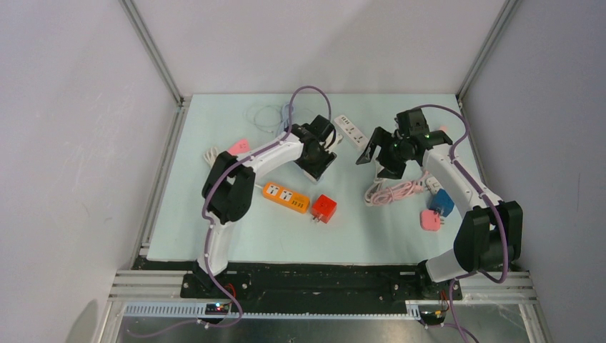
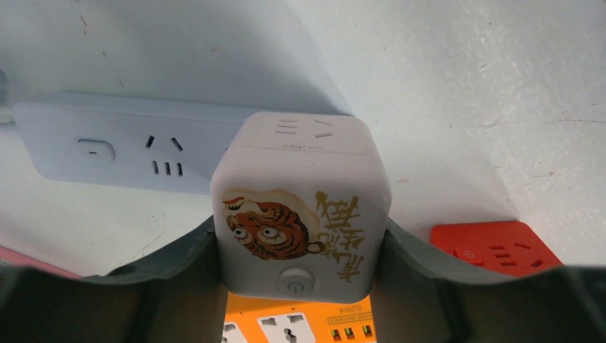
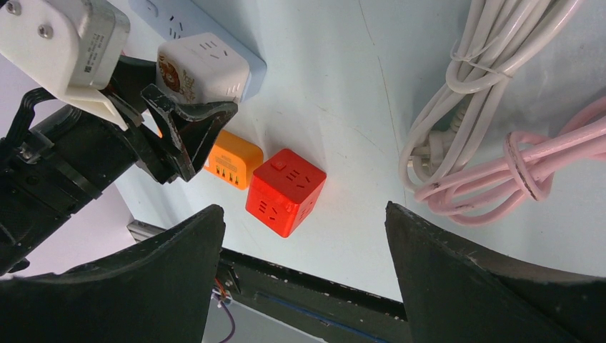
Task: Insert the plug
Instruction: Press the plug into the socket.
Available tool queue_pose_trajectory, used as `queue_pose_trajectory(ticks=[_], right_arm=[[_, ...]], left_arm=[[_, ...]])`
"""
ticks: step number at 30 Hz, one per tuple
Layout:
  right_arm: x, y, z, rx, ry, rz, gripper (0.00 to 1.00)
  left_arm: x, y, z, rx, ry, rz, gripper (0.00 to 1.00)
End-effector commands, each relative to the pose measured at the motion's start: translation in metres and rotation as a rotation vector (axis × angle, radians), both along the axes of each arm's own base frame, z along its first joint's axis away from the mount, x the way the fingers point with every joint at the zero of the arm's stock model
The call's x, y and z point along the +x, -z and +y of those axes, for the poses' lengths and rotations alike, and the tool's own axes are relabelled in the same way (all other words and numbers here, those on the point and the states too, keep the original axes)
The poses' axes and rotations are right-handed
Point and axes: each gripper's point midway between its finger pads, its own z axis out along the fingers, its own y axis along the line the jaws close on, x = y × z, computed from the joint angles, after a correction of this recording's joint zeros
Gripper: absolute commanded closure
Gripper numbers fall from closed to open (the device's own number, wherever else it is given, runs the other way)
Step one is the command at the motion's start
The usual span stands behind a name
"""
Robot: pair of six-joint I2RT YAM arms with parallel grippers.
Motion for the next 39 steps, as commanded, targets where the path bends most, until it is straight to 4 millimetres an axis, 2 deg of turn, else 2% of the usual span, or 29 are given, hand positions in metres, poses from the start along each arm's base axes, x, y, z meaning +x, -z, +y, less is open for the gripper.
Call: queue_pose_trajectory(ticks=[1,2,4,5,14,20,30,33,34,35,36,39], right_arm=[[-0.001,-0.012,0.0,0.003,-0.011,-0.036,0.14],[-0.001,-0.012,0.0,0.002,-0.01,-0.035,0.14],[0.0,-0.01,0.0,-0.002,-0.009,-0.032,0.14],[0.0,-0.01,0.0,-0.004,-0.008,-0.031,0.14],[0.0,-0.005,0.001,-0.009,-0.004,-0.013,0.14],[-0.001,-0.002,0.001,-0.016,-0.006,-0.002,0.15],[-0.001,-0.003,0.001,-0.018,-0.007,-0.007,0.15],[-0.002,-0.004,0.001,-0.018,-0.007,-0.013,0.14],[-0.002,-0.005,0.002,-0.02,-0.007,-0.015,0.14],[-0.002,-0.005,0.002,-0.02,-0.006,-0.017,0.13],[-0.002,-0.007,0.002,-0.019,-0.007,-0.022,0.13],[-0.002,-0.011,0.003,-0.014,-0.007,-0.039,0.13]], left_arm=[[0.009,-0.002,-0.002,0.018,0.038,-0.033,0.68],[0.007,-0.001,-0.002,0.02,0.043,-0.028,0.84],[0.001,0.007,0.001,0.027,0.049,-0.003,0.98],[-0.004,0.012,0.003,0.036,0.048,0.013,0.99],[-0.047,0.061,0.02,0.097,0.02,0.199,1.0],[-0.047,0.066,0.03,0.182,-0.004,0.217,1.0],[-0.057,0.065,0.033,0.19,-0.021,0.25,1.0],[-0.043,0.048,0.023,0.155,-0.023,0.196,0.69],[-0.038,0.042,0.02,0.141,-0.024,0.179,0.53],[-0.026,0.029,0.011,0.112,-0.022,0.138,0.48],[-0.02,0.021,0.006,0.097,-0.019,0.115,0.36],[0.007,-0.019,-0.017,0.008,-0.02,0.014,0.17]])
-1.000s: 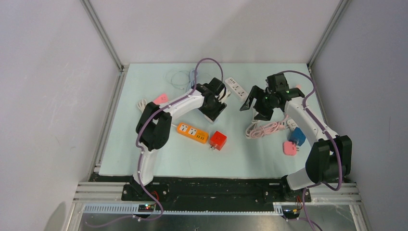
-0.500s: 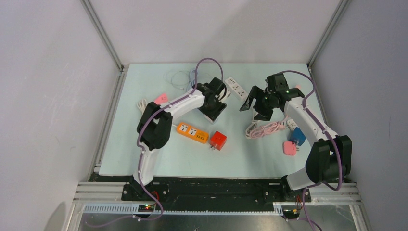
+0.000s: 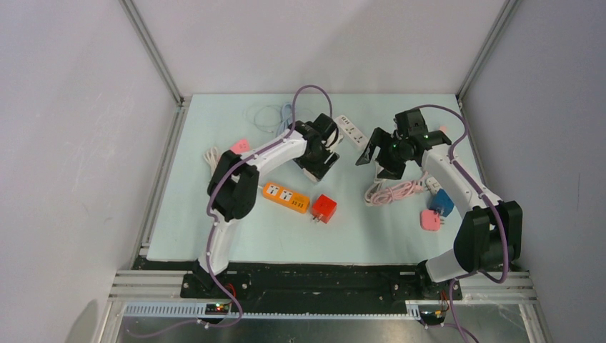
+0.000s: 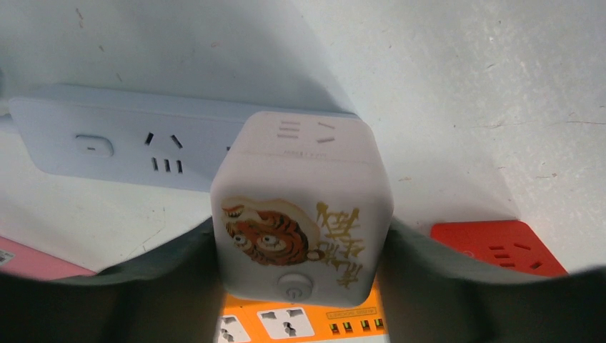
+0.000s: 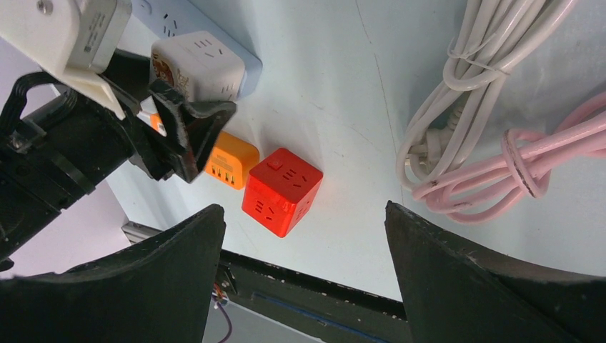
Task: Insert the plug
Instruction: Press the plug into the socket, then pick up the plug from the center of the board.
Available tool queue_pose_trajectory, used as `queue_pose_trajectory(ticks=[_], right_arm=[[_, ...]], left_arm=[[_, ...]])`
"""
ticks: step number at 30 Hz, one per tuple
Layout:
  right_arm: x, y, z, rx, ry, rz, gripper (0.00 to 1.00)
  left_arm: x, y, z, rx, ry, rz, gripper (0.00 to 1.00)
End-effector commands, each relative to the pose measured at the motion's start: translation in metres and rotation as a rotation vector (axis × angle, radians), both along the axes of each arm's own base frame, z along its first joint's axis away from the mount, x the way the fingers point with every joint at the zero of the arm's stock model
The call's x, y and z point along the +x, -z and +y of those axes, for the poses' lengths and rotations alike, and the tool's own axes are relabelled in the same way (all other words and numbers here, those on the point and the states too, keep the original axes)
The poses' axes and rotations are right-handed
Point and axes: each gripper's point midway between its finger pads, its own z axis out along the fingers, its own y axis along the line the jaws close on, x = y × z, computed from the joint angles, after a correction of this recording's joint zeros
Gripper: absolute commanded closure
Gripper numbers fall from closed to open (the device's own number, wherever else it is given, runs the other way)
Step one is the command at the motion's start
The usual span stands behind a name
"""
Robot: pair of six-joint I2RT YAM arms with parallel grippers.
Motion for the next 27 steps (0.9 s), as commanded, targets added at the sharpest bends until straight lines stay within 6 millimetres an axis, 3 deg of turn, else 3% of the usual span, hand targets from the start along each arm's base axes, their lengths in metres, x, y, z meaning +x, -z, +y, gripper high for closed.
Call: queue_pose_trajectory(ticks=[1,3,5,11,14,15,16,17,18,19,22,27], right_arm=[[0.0,-0.014,0.001,0.001,-0.001,-0.045,0.13],[-0.001,-0.017,0.0,0.0,0.001,-0.052,0.13],[-0.002,-0.019,-0.001,-0.003,0.002,-0.055,0.13],[-0.003,-0.021,-0.002,-0.006,0.005,-0.062,0.12],[-0.003,-0.02,-0.005,-0.015,0.016,-0.058,0.12],[-0.003,-0.019,-0.006,-0.017,0.023,-0.052,0.12],[-0.003,-0.018,-0.007,-0.019,0.031,-0.049,0.12],[-0.003,-0.017,-0.008,-0.019,0.036,-0.04,0.12],[-0.003,-0.015,-0.008,-0.018,0.04,-0.031,0.12],[-0.003,-0.014,-0.008,-0.013,0.045,-0.025,0.13],[-0.002,-0.01,-0.008,0.002,0.05,-0.002,0.14],[-0.006,-0.006,-0.011,-0.009,0.049,0.014,0.15]], left_arm=[[0.012,-0.03,-0.019,-0.047,-0.001,-0.044,0.09],[0.017,-0.052,-0.028,-0.101,0.007,-0.077,0.02],[0.018,-0.069,-0.031,-0.13,0.012,-0.104,0.01],[0.016,-0.104,-0.012,-0.112,0.001,-0.197,0.0],[0.002,-0.115,-0.001,-0.097,-0.022,-0.221,0.0],[0.0,-0.13,0.002,-0.109,-0.045,-0.265,0.0],[-0.011,-0.128,0.001,-0.108,-0.054,-0.262,0.0],[-0.014,-0.143,0.001,-0.131,-0.064,-0.304,0.0],[-0.028,-0.136,-0.005,-0.129,-0.047,-0.292,0.0],[-0.034,-0.145,-0.009,-0.157,-0.039,-0.316,0.0],[-0.065,-0.135,-0.026,-0.181,-0.001,-0.303,0.0],[-0.1,-0.109,-0.049,-0.232,0.022,-0.217,0.01]])
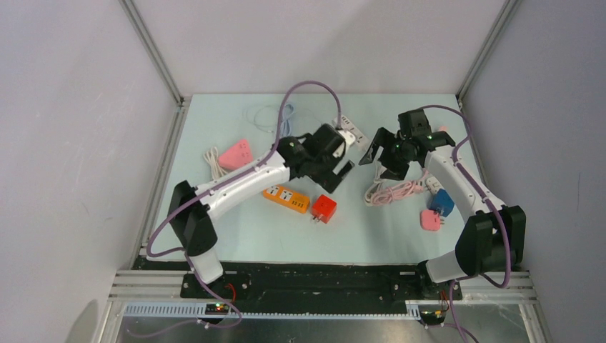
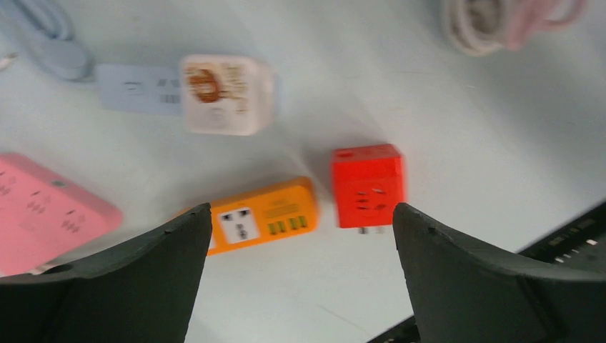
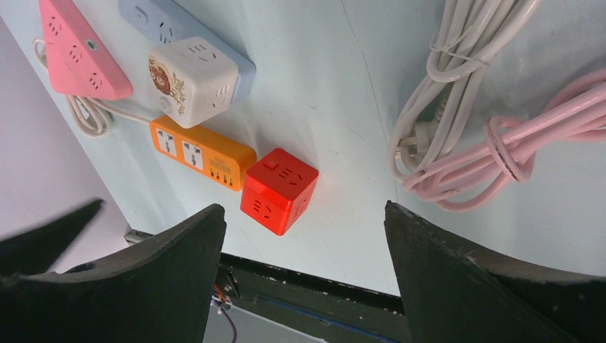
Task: Insert the plug
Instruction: Pick up the plug from the center of the board.
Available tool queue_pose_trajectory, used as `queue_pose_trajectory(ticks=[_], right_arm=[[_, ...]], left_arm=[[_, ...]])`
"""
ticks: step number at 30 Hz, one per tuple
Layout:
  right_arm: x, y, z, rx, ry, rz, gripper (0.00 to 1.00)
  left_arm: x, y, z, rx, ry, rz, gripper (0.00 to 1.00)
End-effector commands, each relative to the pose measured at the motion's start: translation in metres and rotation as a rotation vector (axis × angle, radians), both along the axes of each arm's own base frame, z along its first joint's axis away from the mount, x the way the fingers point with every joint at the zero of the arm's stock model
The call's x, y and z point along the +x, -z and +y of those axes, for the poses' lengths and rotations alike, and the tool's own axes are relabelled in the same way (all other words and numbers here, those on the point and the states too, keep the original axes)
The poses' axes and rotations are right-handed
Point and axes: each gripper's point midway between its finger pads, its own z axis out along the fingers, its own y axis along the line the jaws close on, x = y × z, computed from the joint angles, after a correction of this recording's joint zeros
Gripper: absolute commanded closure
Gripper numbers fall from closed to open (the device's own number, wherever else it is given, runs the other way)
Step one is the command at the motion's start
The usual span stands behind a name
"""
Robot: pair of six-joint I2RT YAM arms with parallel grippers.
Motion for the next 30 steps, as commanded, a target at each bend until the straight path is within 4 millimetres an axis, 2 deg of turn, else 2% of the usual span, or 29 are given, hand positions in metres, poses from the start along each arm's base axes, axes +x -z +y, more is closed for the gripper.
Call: queue_pose_trajectory(ticks=[1,3,6,10,17,20,25,26,27,29,30], right_arm=[[-0.004,0.0,-0.002,0.003,0.006,0.013,0.15],[-0.006,0.003,-0.003,0.001,0.006,0.022,0.15],[-0.009,0.007,-0.004,0.001,0.006,0.032,0.15],[-0.012,0.01,-0.005,0.001,0.007,0.037,0.15],[-0.016,0.009,-0.01,-0.005,0.018,0.034,0.15],[-0.016,0.008,-0.01,-0.002,0.019,0.032,0.15],[-0.016,0.003,-0.01,0.02,0.021,0.026,0.16],[-0.016,0.001,-0.01,0.023,0.023,0.02,0.16],[-0.016,-0.002,-0.011,0.024,0.026,0.01,0.16],[-0.016,-0.006,-0.012,0.032,0.029,-0.003,0.16],[-0.015,-0.008,-0.012,0.037,0.028,-0.01,0.16]], left_arm=[[-0.018,0.015,-0.021,-0.073,-0.022,0.041,0.01],[-0.022,0.032,-0.023,-0.049,-0.029,0.037,0.0],[-0.029,0.066,-0.014,-0.007,-0.068,0.065,0.0],[-0.029,0.087,-0.01,-0.013,-0.104,0.054,0.0],[-0.041,0.122,-0.02,-0.05,-0.081,0.137,0.02],[-0.041,0.126,-0.019,-0.045,-0.07,0.129,0.15],[-0.041,0.119,-0.025,-0.065,-0.022,0.122,0.35],[-0.042,0.118,-0.027,-0.071,-0.015,0.122,0.43],[-0.04,0.115,-0.029,-0.074,-0.008,0.116,0.56],[-0.039,0.11,-0.03,-0.079,0.006,0.104,0.7],[-0.037,0.106,-0.031,-0.084,0.008,0.092,0.83]])
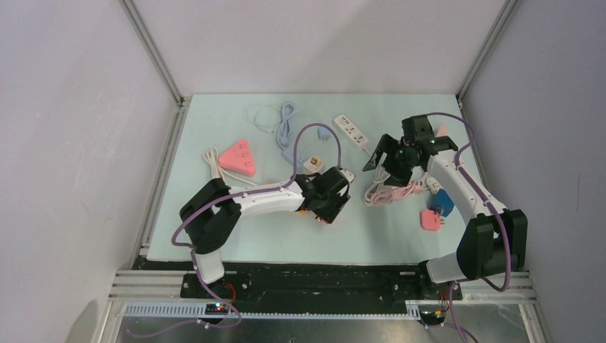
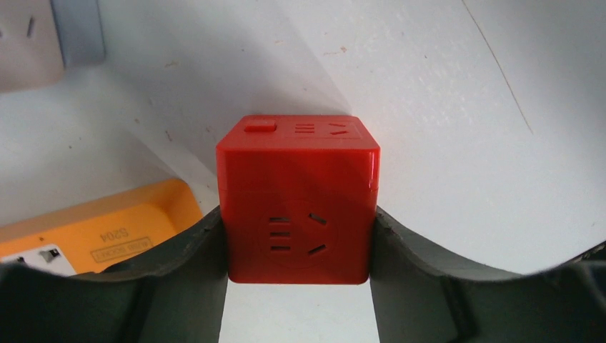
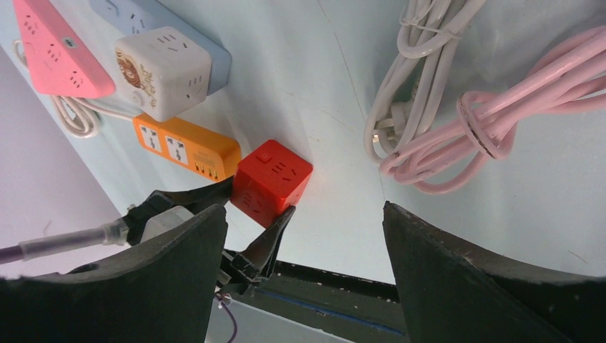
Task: Insert the plug
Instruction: Pick up the plug from the center of the board.
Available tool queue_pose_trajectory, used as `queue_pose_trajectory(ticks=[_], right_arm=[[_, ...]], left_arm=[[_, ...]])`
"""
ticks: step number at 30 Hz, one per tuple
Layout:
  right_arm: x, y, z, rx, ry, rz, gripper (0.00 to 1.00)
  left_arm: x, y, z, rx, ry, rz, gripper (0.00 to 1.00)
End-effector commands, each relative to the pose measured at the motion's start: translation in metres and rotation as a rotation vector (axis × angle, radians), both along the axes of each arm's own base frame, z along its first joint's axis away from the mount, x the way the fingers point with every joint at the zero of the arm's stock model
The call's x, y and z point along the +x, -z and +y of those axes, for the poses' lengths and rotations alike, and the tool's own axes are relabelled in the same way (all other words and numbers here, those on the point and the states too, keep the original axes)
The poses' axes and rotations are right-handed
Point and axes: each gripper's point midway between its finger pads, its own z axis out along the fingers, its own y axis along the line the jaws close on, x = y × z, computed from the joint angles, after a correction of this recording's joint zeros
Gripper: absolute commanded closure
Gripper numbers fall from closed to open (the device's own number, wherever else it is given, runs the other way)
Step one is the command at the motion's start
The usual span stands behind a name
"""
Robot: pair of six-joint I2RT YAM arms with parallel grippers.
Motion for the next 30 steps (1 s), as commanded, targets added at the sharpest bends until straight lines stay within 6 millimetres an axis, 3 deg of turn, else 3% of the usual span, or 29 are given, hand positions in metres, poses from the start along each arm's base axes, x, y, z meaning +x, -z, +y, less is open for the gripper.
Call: queue_pose_trajectory(ticks=[1,7,14,18,22,27,30], right_arm=[[-0.001,-0.021,-0.001,0.042,0.004,-0.06,0.16],[0.0,-0.044,0.008,0.119,-0.061,-0.148,0.2],[0.007,-0.115,0.023,0.252,-0.156,-0.386,0.13],[0.014,-0.166,0.026,0.29,-0.186,-0.522,0.1],[0.025,-0.216,0.032,0.33,-0.208,-0.643,0.09],[0.023,-0.267,0.057,0.371,-0.34,-0.784,0.09],[0.014,-0.28,0.073,0.349,-0.429,-0.855,0.08]], left_arm=[[0.013,-0.035,-0.02,-0.09,0.044,-0.086,0.95],[0.023,-0.088,-0.033,-0.173,0.117,-0.189,1.0],[0.032,-0.162,-0.04,-0.264,0.198,-0.345,1.0],[0.04,-0.225,-0.029,-0.297,0.229,-0.505,1.0],[0.052,-0.272,-0.014,-0.302,0.184,-0.638,1.0],[0.067,-0.308,0.007,-0.282,0.092,-0.745,1.0],[0.067,-0.32,0.016,-0.281,0.089,-0.775,1.0]])
